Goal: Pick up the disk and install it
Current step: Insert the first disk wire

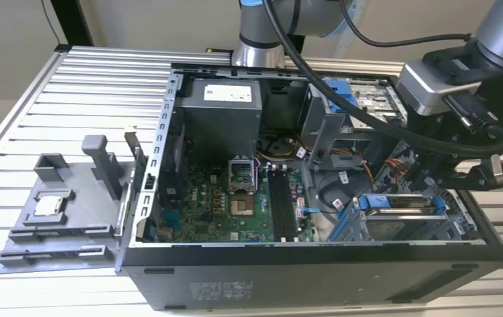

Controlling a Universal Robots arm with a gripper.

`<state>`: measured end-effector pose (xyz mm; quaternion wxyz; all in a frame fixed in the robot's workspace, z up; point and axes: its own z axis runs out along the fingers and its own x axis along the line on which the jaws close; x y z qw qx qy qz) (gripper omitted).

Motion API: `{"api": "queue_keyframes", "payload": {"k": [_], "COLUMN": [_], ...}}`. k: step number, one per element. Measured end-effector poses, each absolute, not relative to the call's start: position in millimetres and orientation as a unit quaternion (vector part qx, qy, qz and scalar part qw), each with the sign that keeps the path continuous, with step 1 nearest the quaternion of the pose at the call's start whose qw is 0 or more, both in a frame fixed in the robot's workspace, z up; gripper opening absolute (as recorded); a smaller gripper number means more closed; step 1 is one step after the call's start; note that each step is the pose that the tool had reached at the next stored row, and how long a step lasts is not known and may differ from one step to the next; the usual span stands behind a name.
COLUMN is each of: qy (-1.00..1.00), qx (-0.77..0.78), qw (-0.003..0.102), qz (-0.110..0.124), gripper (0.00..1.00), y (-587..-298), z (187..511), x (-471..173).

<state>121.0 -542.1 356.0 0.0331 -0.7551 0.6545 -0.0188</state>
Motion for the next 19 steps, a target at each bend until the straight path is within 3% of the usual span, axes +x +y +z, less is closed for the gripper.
{"api": "queue_keyframes", "payload": {"k": [9, 19], "qy": [0.677, 0.7], "qx": [-0.735, -0.712], "qw": [0.033, 0.043], "qz": [-0.02, -0.034], "gripper": [0.0, 0.0], "y": [-542.0, -542.1], "z": [355.1, 349.0], "x": [120.9, 121.0]}}
